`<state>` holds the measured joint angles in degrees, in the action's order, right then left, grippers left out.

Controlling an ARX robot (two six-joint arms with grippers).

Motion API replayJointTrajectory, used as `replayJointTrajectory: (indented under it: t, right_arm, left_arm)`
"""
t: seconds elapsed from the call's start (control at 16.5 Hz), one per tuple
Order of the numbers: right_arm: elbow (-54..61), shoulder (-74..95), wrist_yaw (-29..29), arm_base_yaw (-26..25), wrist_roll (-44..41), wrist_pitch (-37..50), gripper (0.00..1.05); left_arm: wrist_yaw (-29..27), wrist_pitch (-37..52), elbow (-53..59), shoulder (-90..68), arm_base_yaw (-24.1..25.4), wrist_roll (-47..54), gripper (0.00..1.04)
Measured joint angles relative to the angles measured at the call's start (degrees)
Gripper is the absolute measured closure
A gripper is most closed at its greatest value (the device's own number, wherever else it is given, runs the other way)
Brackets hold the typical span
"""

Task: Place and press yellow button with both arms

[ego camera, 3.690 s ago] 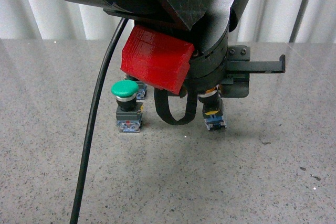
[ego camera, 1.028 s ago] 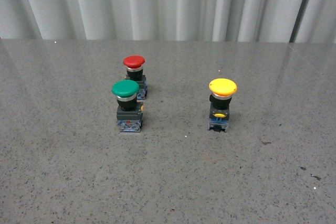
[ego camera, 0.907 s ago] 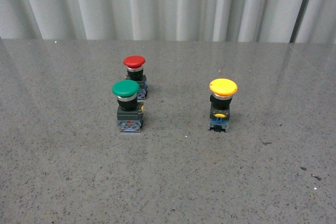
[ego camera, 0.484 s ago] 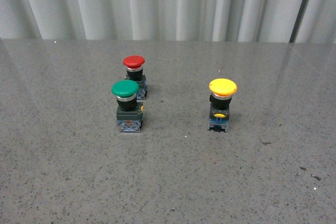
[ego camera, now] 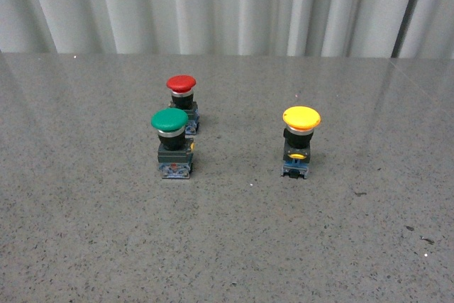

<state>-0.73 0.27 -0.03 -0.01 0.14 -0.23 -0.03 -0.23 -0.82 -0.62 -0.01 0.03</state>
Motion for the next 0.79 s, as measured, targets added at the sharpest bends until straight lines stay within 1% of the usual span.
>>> replayJointTrajectory:
  t: [0.06, 0.18, 0.3, 0.36, 0.42, 0.48, 0.54, 0.6, 0.73, 0.79]
  right_arm:
    - [0.0, 0.0, 0.0, 0.0, 0.0, 0.0, 0.07]
    - [0.0, 0.0, 0.0, 0.0, 0.0, 0.0, 0.07]
    - [0.0, 0.0, 0.0, 0.0, 0.0, 0.0, 0.07]
    - [0.0, 0.0, 0.0, 0.0, 0.0, 0.0, 0.07]
    - [-1.18, 2.32, -4.31, -1.31, 3.82, -3.15, 0.07]
    - [-2.47, 7.32, -6.27, -1.33, 7.48, -0.79, 0.07]
    - [-5.4, 13.81, -5.99, 0.22, 11.52, 3.82, 0.07]
    - [-8.98, 19.5, -6.08, 2.47, 13.86, 9.57, 0.07]
    - [-18.05, 33.79, -3.96, 7.87, 15.06, 22.34, 0.07]
    - [-21.42, 41.38, -2.36, 11.15, 14.62, 26.95, 0.07]
  left_arm:
    - [0.0, 0.0, 0.0, 0.0, 0.0, 0.0, 0.6]
    - [0.0, 0.0, 0.0, 0.0, 0.0, 0.0, 0.4]
    - [0.0, 0.0, 0.0, 0.0, 0.0, 0.0, 0.24]
    - [0.0, 0.0, 0.0, 0.0, 0.0, 0.0, 0.13]
    - [-0.02, 0.0, 0.0, 0.0, 0.0, 0.02, 0.05]
    - [0.04, 0.0, 0.0, 0.0, 0.0, 0.02, 0.07]
    - [-0.02, 0.02, 0.0, 0.0, 0.0, 0.0, 0.07]
    - [0.04, 0.0, 0.0, 0.0, 0.0, 0.0, 0.07]
    - [0.02, 0.0, 0.0, 0.0, 0.0, 0.0, 0.07]
    - [0.02, 0.0, 0.0, 0.0, 0.0, 0.0, 0.07]
